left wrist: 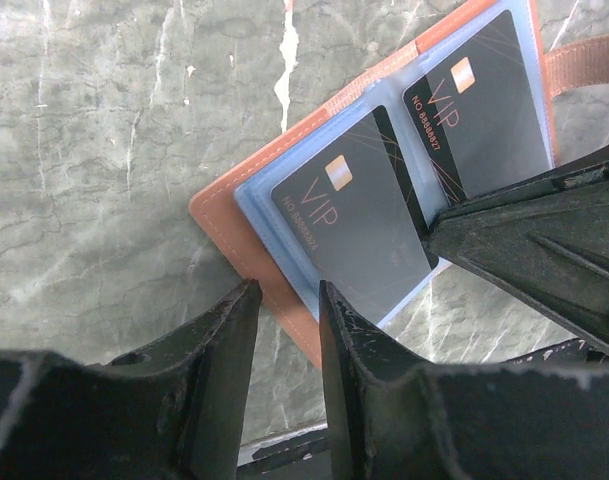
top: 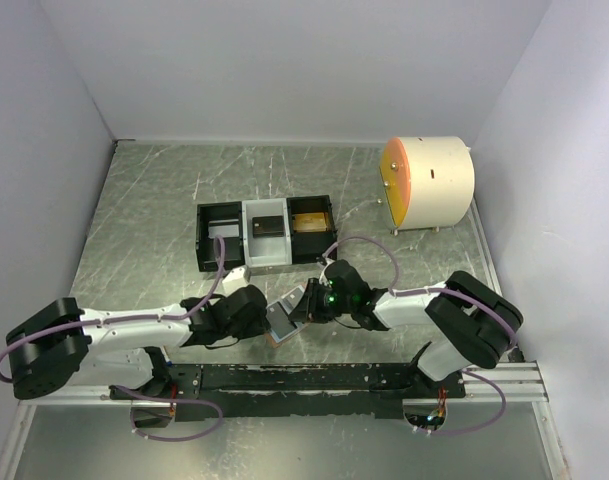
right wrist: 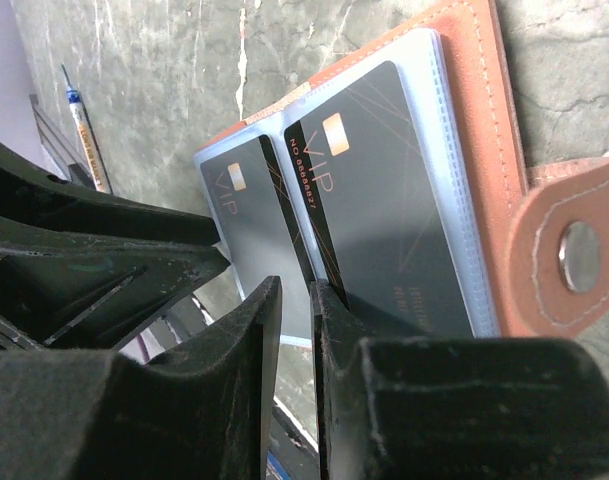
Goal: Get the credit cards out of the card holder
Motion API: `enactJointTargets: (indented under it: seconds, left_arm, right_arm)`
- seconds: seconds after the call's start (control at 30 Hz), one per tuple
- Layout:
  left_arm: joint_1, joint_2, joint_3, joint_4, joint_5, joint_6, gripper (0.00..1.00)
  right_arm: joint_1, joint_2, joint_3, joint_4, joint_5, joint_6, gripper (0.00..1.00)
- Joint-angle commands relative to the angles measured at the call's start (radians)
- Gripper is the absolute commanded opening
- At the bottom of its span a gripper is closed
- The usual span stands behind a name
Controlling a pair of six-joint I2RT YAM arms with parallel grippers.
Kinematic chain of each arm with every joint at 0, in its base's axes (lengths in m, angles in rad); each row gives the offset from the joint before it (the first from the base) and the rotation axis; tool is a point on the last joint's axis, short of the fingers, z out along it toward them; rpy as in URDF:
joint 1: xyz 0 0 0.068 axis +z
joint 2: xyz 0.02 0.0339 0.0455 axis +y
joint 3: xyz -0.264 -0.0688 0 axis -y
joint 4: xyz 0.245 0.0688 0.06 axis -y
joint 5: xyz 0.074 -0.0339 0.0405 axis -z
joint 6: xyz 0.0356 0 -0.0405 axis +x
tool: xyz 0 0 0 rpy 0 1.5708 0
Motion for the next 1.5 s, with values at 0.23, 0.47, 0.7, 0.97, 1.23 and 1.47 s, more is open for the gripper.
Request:
enactJointTargets:
  seconds: [0.23, 0.47, 0.7, 0.97, 1.23, 1.47]
  left_arm:
    - [-0.001, -0.105, 0.050, -0.111, -0.066, -0.025, 0.48]
    - [-0.001, -0.113, 0.022, 0.130, -0.012, 0.014, 0.50]
    - [-0.001, 0.022, 0.030, 0.065, -0.042, -0.049, 0.43]
    - [-0.002, 0.095, 0.034, 0.065, -0.026, -0.068, 0.31]
    - [-0.004, 0.073, 0.042, -0.020, -0.054, -0.074, 0.28]
    - [-0.004, 0.071, 0.026, -0.004, -0.049, -0.068, 0.27]
  right_arm:
    - [0.007, 0.002, 0.040, -0.067, 0.035, -0.052, 0.24]
    - [0.006, 0.004, 0.055, -0.069, 0.026, -0.052, 0.26]
    - [0.006, -0.014, 0.067, -0.096, 0.039, -0.069, 0.27]
    - [0.007, -0.026, 0.120, -0.211, 0.082, -0.139, 0.27]
    - [0.004, 0.007, 0.168, -0.290, 0.113, -0.205, 0.27]
    - [0.001, 0.035, 0.171, -0.281, 0.049, -0.243, 0.27]
